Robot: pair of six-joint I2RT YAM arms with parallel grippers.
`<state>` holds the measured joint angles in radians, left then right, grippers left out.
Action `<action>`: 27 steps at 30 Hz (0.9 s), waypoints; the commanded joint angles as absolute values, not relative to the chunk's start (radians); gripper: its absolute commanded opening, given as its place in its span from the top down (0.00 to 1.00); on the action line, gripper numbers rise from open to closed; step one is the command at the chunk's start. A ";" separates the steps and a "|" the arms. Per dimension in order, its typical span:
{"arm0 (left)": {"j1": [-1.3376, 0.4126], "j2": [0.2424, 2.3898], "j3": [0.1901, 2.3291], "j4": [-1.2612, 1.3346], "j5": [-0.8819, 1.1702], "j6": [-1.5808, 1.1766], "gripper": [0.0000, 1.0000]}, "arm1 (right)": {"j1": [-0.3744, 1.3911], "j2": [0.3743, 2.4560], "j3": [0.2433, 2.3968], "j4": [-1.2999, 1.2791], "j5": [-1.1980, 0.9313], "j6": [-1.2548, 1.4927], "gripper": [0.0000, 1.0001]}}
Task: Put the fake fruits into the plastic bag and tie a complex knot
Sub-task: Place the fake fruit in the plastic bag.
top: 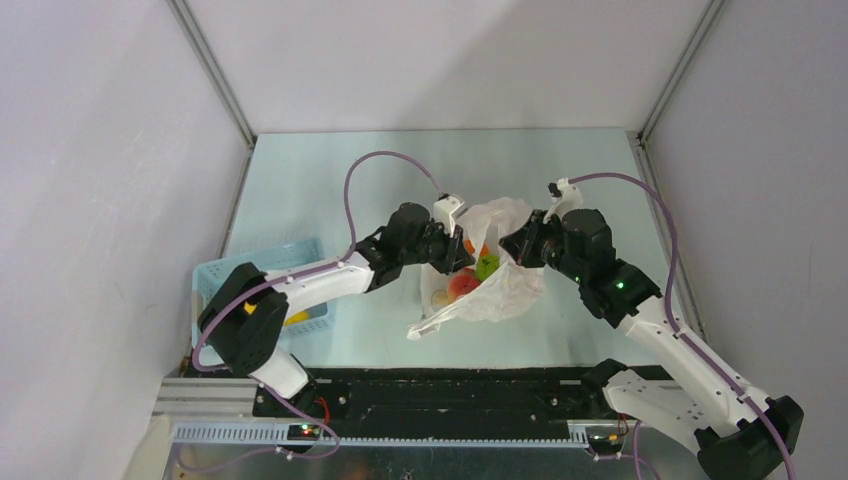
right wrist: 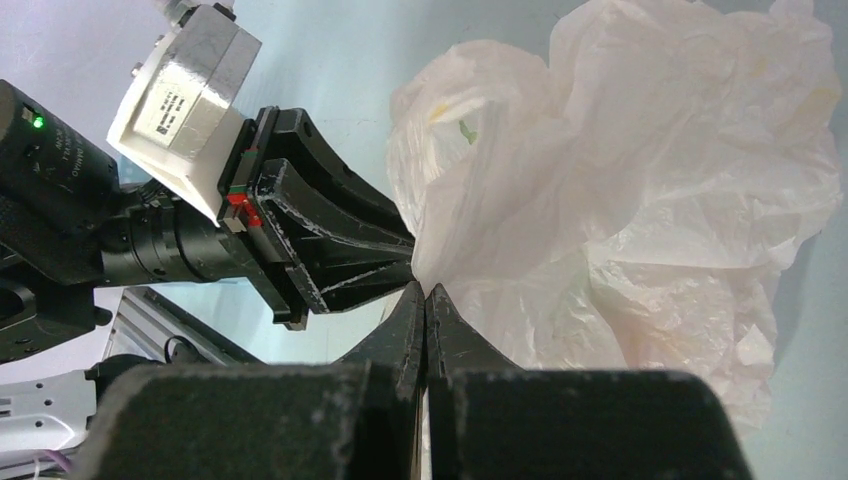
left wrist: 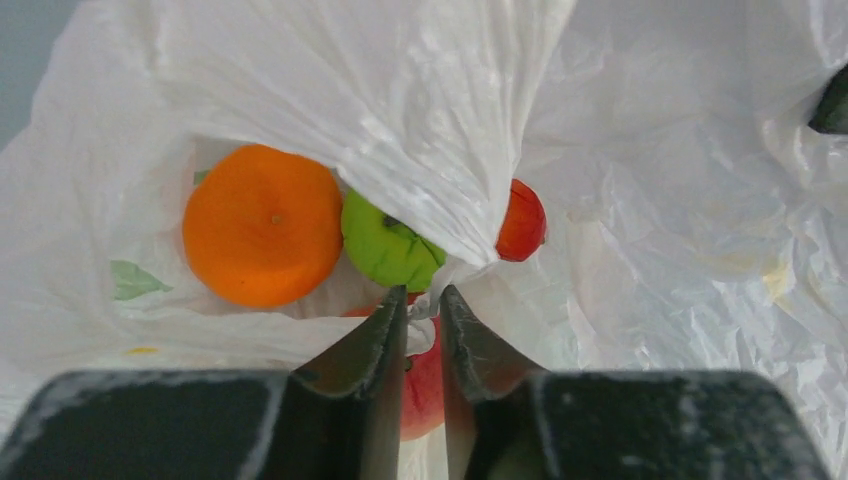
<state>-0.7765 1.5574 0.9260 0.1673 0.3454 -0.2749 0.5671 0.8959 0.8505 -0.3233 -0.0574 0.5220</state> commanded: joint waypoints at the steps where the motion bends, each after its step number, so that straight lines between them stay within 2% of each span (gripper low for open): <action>1: -0.782 1.496 0.930 0.219 0.333 -0.279 0.83 | 0.572 0.899 0.854 -0.291 -0.033 0.487 1.00; 2: -0.782 1.476 0.929 0.213 0.331 -0.278 0.86 | 0.571 0.901 0.854 -0.285 -0.032 0.481 1.00; 4: -0.781 1.438 0.927 0.195 0.313 -0.278 0.98 | 0.572 0.908 0.855 -0.269 -0.034 0.471 1.00; 6: -0.782 1.392 0.923 0.169 0.294 -0.272 1.00 | 0.572 0.923 0.860 -0.257 -0.036 0.451 1.00; 19: -0.768 1.094 0.907 -0.096 0.276 -0.263 1.00 | 0.572 1.196 1.058 -0.163 -0.089 0.292 1.00; 27: -0.736 0.923 0.814 -0.042 0.236 -0.383 1.00 | 0.607 1.462 1.331 -0.168 -0.202 0.221 1.00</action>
